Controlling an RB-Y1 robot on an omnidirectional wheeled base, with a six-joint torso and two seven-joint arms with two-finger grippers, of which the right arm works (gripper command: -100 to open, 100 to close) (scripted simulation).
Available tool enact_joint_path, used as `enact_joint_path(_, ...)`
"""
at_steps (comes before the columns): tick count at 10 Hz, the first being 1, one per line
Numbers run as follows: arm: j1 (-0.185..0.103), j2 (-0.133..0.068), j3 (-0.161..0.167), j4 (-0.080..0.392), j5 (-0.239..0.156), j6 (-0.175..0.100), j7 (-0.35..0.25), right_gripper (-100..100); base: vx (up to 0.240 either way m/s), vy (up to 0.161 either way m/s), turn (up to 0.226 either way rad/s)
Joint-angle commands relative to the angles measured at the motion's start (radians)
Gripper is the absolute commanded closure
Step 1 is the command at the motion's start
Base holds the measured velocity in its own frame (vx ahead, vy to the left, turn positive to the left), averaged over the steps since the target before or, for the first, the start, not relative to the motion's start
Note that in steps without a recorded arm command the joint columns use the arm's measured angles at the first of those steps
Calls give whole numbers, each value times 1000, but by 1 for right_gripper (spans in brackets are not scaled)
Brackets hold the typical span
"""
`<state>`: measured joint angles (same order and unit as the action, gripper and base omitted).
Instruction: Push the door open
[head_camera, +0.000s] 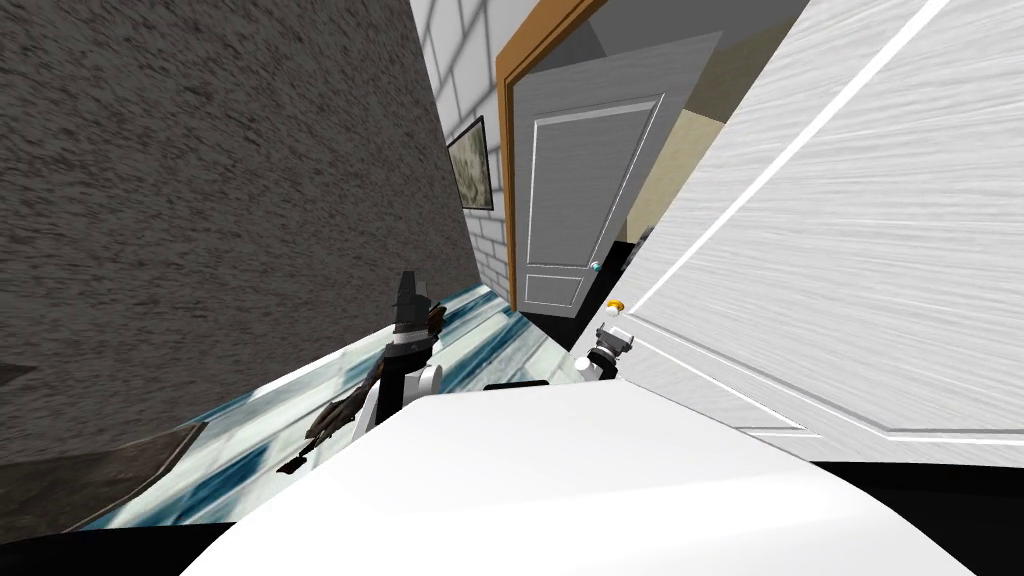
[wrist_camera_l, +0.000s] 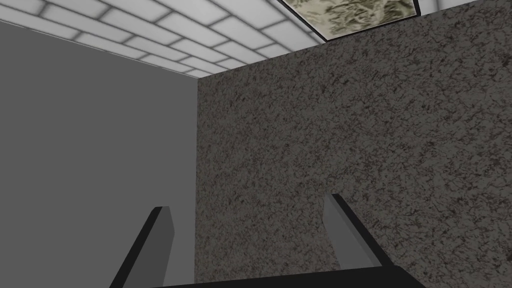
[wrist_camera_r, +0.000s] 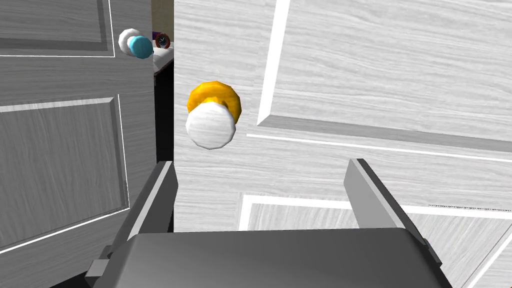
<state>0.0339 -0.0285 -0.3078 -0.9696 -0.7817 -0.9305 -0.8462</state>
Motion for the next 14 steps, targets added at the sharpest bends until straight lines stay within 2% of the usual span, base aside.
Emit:
enact_joint_path(1,-14,12,-8,38,-23,-13,-26,-100,21,-106,207)
enact_joint_path(2,-25,20,-14,68,-39,-22,-46,-100,35,-111,300)
enact_joint_path(7,-51,46,-30,145,-82,-48,-99,-100,30,-92,134)
enact_joint_path(8,-45,45,-28,133,-78,-44,-93,-100,9,-27,21)
enact_joint_path(9,-43,13,-29,140,-80,-47,-102,-100,46,-111,13)
enact_joint_path(11,-40,-3,-30,144,-81,-48,-109,-100,123,-164,26)
enact_joint_path(12,-38,-8,-30,147,-82,-49,-114,-100,151,-191,23)
enact_joint_path(14,-33,-3,-32,153,-83,-50,-124,-100,152,-198,26)
